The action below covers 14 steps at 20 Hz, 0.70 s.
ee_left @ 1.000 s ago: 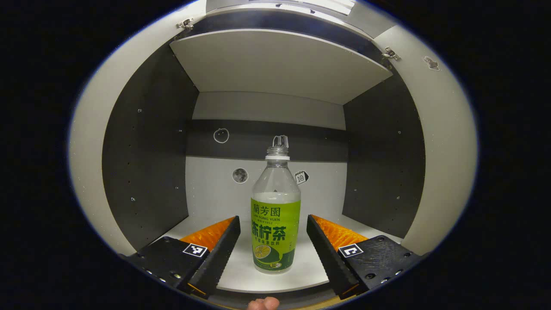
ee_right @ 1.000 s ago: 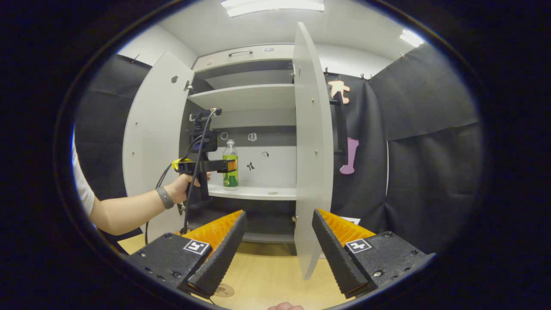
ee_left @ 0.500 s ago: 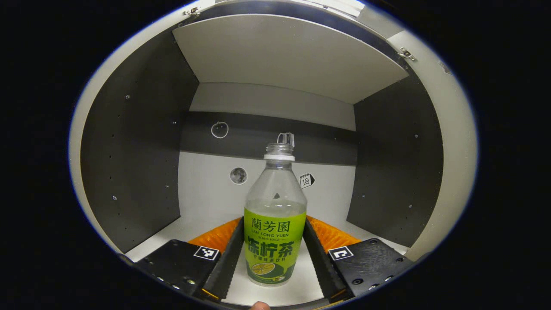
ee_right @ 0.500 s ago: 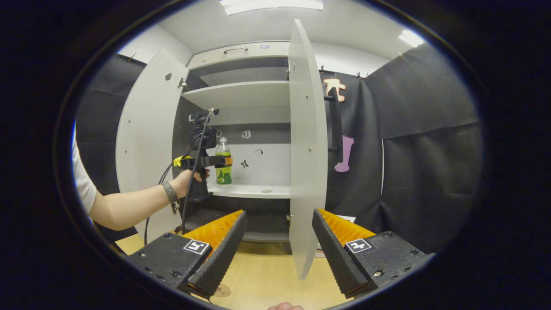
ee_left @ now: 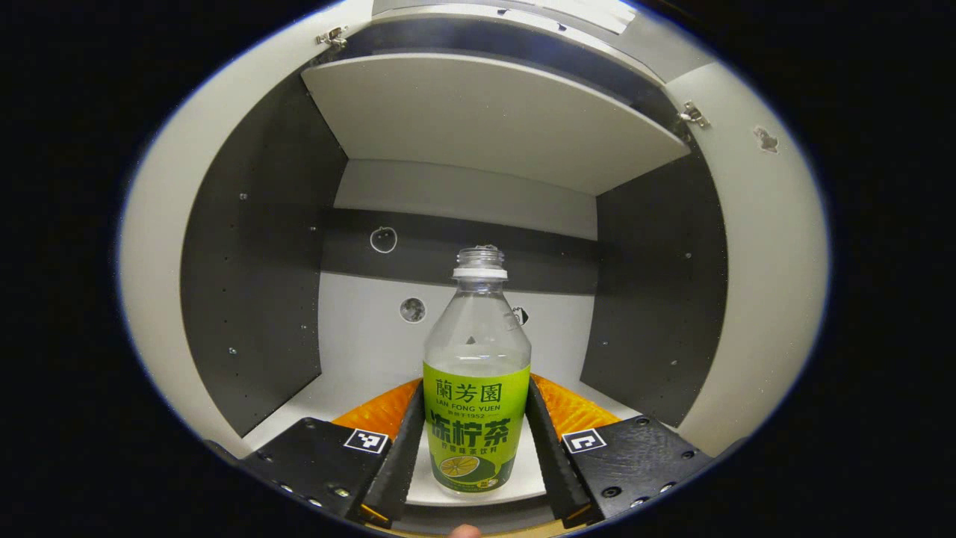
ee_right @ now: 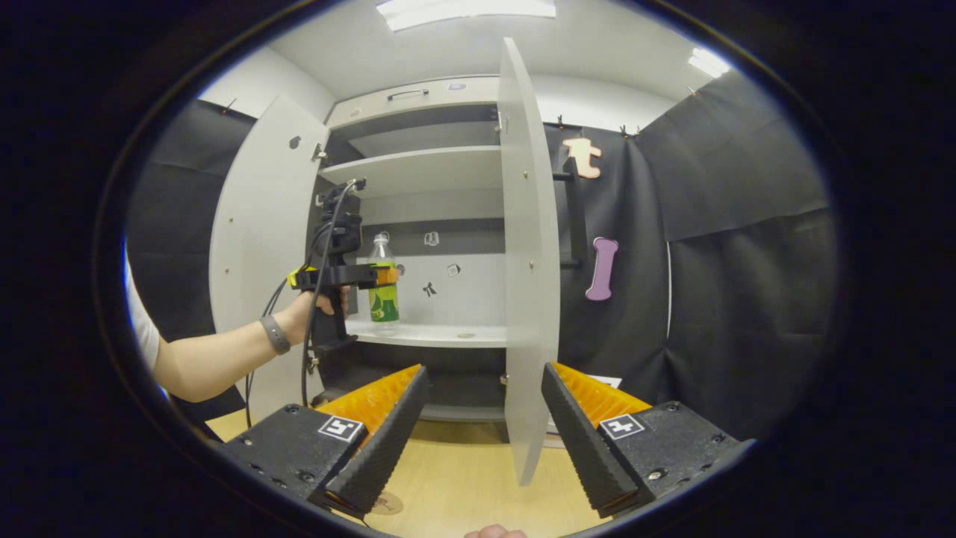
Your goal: Grasp the bottle in the cabinet with the left hand and place it on the coaster, then close the right door with the right hand and the left door with the left hand.
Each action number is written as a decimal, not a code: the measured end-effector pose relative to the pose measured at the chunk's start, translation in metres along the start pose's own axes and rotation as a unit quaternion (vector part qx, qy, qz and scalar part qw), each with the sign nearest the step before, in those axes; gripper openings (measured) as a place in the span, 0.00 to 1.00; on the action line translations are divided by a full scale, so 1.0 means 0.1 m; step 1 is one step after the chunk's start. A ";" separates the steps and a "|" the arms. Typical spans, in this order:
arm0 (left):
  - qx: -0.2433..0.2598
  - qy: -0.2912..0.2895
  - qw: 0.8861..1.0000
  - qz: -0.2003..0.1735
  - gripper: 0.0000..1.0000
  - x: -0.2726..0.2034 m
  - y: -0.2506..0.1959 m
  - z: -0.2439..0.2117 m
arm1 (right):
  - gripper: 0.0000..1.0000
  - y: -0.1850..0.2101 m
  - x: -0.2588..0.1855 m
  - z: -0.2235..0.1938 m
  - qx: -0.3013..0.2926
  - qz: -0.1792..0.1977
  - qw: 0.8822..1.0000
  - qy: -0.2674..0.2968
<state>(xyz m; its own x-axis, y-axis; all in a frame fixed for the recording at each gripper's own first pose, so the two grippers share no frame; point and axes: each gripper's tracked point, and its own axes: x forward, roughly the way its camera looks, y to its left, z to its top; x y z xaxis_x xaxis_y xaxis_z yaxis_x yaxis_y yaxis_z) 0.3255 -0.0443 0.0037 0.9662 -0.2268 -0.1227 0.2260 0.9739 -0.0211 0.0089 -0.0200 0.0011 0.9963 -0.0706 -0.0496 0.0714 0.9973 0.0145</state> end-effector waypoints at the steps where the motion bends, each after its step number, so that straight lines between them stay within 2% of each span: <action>1: 0.001 0.002 1.000 0.000 0.70 -0.15 -0.02 0.01 | 1.00 0.02 -0.01 0.01 0.002 0.007 1.000 -0.001; 4: 0.008 -0.013 1.000 -0.004 0.70 -0.62 -0.09 0.08 | 1.00 0.07 -0.09 0.02 0.005 0.028 1.000 0.002; 8: 0.030 -0.027 0.999 -0.002 0.70 -1.23 -0.21 -0.06 | 0.98 0.06 -0.19 0.10 0.000 0.044 0.999 0.002; 11: 0.044 -0.039 0.998 0.019 0.70 -1.69 -0.29 -0.40 | 1.00 0.01 -0.26 0.20 -0.004 0.048 0.999 -0.008; 14: 0.016 -0.026 0.999 0.036 0.69 -2.06 -0.38 -1.04 | 1.00 -0.06 -0.29 0.33 -0.021 0.039 0.999 -0.018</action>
<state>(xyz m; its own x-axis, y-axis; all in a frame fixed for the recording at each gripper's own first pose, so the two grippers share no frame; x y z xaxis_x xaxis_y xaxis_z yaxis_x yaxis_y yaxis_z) 0.1045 -0.0337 -0.0736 0.9851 -0.1568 -0.0703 0.1584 0.9872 0.0173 -0.0192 -0.0247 0.0349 0.9999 0.0066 -0.0150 -0.0069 0.9997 -0.0255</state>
